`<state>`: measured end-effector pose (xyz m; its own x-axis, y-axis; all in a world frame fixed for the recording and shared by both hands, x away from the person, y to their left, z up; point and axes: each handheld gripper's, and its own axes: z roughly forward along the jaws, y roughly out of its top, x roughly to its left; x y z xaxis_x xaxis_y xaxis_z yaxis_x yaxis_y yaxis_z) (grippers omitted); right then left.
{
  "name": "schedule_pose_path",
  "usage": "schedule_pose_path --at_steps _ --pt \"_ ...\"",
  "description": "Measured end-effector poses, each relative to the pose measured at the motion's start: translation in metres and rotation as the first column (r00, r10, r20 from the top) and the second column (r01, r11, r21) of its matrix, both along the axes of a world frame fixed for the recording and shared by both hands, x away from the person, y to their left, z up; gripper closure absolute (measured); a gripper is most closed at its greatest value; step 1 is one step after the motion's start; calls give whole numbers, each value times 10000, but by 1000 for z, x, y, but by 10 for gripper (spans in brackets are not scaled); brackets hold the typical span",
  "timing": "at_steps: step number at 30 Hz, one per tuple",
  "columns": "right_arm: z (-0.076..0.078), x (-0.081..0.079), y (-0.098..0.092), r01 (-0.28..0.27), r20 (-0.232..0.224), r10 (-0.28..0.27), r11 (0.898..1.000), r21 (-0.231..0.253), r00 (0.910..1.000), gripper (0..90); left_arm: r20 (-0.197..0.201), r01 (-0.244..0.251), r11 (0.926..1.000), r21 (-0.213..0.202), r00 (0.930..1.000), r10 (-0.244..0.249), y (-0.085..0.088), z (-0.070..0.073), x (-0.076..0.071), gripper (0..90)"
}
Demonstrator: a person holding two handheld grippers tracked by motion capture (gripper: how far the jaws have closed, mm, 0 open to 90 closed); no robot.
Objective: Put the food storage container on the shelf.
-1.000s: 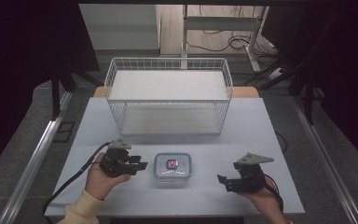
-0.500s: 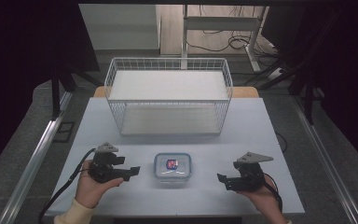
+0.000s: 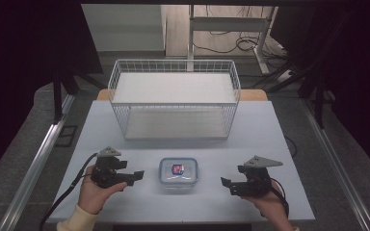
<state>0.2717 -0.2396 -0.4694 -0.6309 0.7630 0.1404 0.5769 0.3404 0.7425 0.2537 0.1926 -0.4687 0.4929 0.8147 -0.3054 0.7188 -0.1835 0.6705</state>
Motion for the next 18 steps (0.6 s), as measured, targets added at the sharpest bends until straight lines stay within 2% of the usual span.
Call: schedule_pose_path --at_steps 3,8,11,12,13,18 --pt "0 2 3 -97 -135 100 9998 185 9999 194 50 58 9998 -183 10000 -57 -4 -4 0 205" --pt "0 7 11 -324 -263 334 9988 378 9991 190 -220 303 9984 -471 9993 -314 -12 -11 1 202" --pt "-3 10 17 -411 -424 431 9981 461 9982 181 -362 361 9957 -848 9986 -393 -13 -13 6 207" --pt "-3 10 17 -411 -424 431 9981 461 9982 181 -362 361 9957 -848 9986 -393 -13 -13 6 208" --pt "-5 11 21 -512 -633 550 9969 604 9965 179 -488 362 9932 -1104 9979 -418 -14 -14 10 210" --pt "-7 15 31 -607 -798 657 9962 624 9946 179 -717 391 9891 -1422 9962 -497 -16 -18 16 216"
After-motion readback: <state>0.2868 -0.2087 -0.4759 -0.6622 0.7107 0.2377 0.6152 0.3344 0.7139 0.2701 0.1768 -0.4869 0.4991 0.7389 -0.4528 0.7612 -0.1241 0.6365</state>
